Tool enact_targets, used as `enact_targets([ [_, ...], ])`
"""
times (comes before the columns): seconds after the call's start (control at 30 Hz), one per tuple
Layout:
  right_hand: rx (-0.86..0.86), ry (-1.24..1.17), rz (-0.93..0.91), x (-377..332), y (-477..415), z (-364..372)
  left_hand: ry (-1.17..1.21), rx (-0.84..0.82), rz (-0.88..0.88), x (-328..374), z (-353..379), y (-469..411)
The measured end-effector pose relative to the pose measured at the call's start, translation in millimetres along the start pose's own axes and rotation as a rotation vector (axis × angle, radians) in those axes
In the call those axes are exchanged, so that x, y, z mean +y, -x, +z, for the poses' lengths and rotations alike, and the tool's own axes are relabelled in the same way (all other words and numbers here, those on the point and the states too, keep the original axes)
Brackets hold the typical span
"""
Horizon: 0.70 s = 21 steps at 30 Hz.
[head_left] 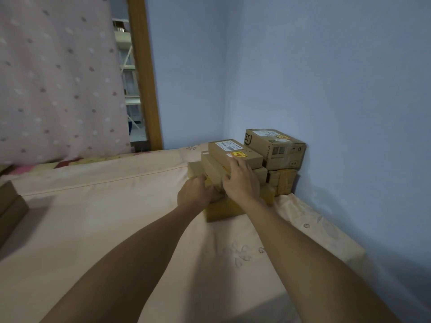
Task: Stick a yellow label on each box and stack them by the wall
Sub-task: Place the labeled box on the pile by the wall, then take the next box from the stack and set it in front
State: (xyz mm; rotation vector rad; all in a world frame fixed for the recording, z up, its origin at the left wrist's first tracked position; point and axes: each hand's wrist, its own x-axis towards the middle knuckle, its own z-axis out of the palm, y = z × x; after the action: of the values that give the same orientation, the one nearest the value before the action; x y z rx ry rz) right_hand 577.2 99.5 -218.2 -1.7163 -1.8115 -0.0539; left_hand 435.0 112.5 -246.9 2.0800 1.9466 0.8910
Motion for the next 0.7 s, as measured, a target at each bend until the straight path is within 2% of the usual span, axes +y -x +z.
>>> enact_targets([
  [0.17, -0.06, 0.005, -0.033, -44, 9, -10, -0.185, -0.003, -0.004, -35, -50, 17],
  [0.33, -0.162, 0.016, -0.12, -118, 24, 2, -0.34, 0.046, -0.044, -92, -121, 45],
  [0.7, -0.306, -0.072, -0.387, -319, 72, 58, -0.494, 0.155, -0.325, -263, -288, 131],
])
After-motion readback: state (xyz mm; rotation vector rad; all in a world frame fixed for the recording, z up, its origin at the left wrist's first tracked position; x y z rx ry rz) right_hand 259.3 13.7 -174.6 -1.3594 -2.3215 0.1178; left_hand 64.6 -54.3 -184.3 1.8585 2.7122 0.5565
